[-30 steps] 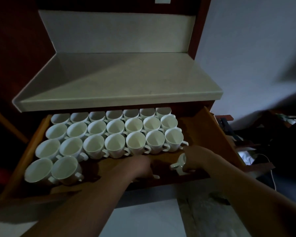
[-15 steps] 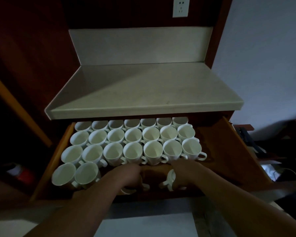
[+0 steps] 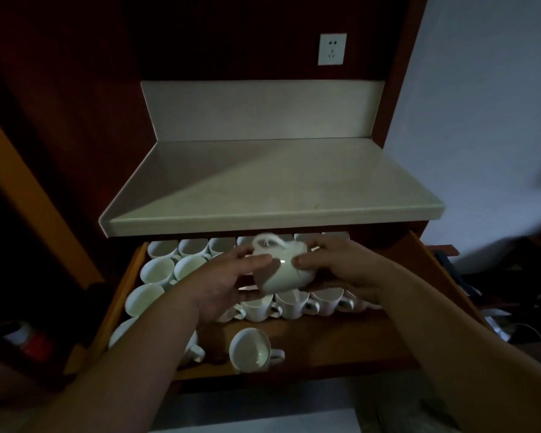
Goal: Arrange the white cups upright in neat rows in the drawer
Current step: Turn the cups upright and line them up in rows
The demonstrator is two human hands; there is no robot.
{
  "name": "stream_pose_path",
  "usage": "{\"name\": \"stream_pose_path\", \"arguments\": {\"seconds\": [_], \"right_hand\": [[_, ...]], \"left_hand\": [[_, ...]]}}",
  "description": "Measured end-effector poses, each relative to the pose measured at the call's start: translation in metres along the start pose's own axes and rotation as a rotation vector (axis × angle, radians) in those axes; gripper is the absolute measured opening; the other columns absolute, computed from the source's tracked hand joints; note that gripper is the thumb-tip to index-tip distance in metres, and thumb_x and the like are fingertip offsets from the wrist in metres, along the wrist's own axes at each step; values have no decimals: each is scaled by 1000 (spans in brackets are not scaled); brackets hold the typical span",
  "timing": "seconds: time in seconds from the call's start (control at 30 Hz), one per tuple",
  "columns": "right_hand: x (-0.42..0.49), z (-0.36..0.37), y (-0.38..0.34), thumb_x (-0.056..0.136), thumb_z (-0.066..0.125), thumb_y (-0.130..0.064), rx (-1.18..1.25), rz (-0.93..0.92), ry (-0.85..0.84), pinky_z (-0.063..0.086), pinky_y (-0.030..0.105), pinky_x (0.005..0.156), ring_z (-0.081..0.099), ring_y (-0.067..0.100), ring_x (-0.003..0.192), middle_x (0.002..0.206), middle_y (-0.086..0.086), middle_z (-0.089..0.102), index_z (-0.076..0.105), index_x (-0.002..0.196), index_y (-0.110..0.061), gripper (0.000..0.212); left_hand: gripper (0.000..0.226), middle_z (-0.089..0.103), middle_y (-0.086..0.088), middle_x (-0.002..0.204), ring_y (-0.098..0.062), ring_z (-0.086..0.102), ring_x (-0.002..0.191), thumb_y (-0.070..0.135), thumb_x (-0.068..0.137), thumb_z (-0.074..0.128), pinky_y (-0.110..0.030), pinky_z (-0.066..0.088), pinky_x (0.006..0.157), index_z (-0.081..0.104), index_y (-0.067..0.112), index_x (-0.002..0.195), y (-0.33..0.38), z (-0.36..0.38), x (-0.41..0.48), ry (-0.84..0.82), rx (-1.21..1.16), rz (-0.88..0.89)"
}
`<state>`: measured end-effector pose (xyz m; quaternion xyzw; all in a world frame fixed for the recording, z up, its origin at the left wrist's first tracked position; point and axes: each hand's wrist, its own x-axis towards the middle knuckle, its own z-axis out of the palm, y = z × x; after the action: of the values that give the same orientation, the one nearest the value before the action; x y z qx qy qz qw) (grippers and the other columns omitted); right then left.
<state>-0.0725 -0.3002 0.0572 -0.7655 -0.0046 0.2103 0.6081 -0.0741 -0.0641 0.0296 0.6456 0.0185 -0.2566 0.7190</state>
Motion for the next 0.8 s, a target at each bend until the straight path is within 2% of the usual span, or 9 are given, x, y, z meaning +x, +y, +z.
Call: {"name": "stream_pose_path", "arguments": {"seconds": [0.13, 0.23, 0.3, 0.37, 0.43, 0.53, 0.6, 0.67, 0.8], "right_hand": [[5, 18, -13, 95, 73, -19, 317, -56, 45, 62, 50, 89, 73, 42, 101, 119, 22, 68, 68, 116, 0, 30], [8, 21, -13, 97, 71, -32, 236, -72, 50, 57, 52, 98, 73, 40, 107, 122, 16, 72, 72, 116, -11, 29], [8, 18, -16, 97, 69, -39, 102, -108, 55, 53, 51, 106, 71, 33, 113, 119, 9, 75, 72, 118, -17, 31], [8, 14, -22, 97, 69, -39, 23, -166, 90, 52, 48, 107, 68, 30, 118, 122, 9, 74, 67, 126, -19, 35], [9, 11, -28, 89, 77, -44, -33, -213, 109, 51, 45, 108, 66, 26, 120, 125, 6, 72, 59, 135, -23, 54], [9, 11, -38, 68, 81, -60, -245, -241, 77, 49, 40, 108, 65, 13, 120, 132, -5, 68, 51, 146, -31, 88], [8, 14, -45, 74, 84, -57, -516, -246, 77, 49, 33, 103, 63, 9, 119, 135, -9, 65, 51, 147, -32, 84], [3, 17, -51, 76, 86, -54, -705, -268, 47, 51, 30, 96, 63, 4, 112, 128, -16, 66, 55, 143, -34, 77], [-5, 18, -49, 74, 91, -44, -764, -232, -69, 49, 20, 78, 64, -1, 99, 115, -20, 65, 56, 137, -33, 73]], "left_hand": [[59, 72, -13, 129, -35, 69, 119, 30, 78, 87, -55, 54, 104, 66, 21, 133, 13, 2, 2, -5, -158, 107], [61, 72, -16, 128, -32, 72, 111, 26, 74, 86, -45, 61, 88, 66, 16, 131, 24, 1, 0, 87, -177, 193], [63, 72, -13, 125, -31, 73, 108, 25, 71, 90, -42, 63, 83, 66, 21, 129, 29, 0, -2, 171, -31, 213], [68, 71, -4, 122, -25, 73, 104, 28, 72, 94, -41, 64, 83, 63, 32, 132, 32, -4, 0, 268, 268, 240], [82, 65, 6, 127, -18, 67, 109, 42, 66, 96, -36, 59, 87, 56, 41, 138, 33, -5, 3, 308, 539, 274], [97, 58, 8, 139, -15, 59, 120, 51, 65, 95, -30, 48, 90, 46, 39, 148, 37, 1, 9, 295, 791, 344], [97, 59, 7, 134, -13, 60, 113, 54, 66, 93, -32, 51, 88, 44, 35, 147, 41, 6, 9, 261, 942, 373], [92, 62, 9, 126, -11, 63, 106, 57, 66, 92, -37, 56, 87, 46, 34, 143, 46, 10, 6, 189, 1065, 378], [82, 65, 9, 127, -12, 65, 103, 52, 69, 90, -41, 59, 88, 50, 32, 137, 52, 12, 5, 94, 1216, 301]]}}
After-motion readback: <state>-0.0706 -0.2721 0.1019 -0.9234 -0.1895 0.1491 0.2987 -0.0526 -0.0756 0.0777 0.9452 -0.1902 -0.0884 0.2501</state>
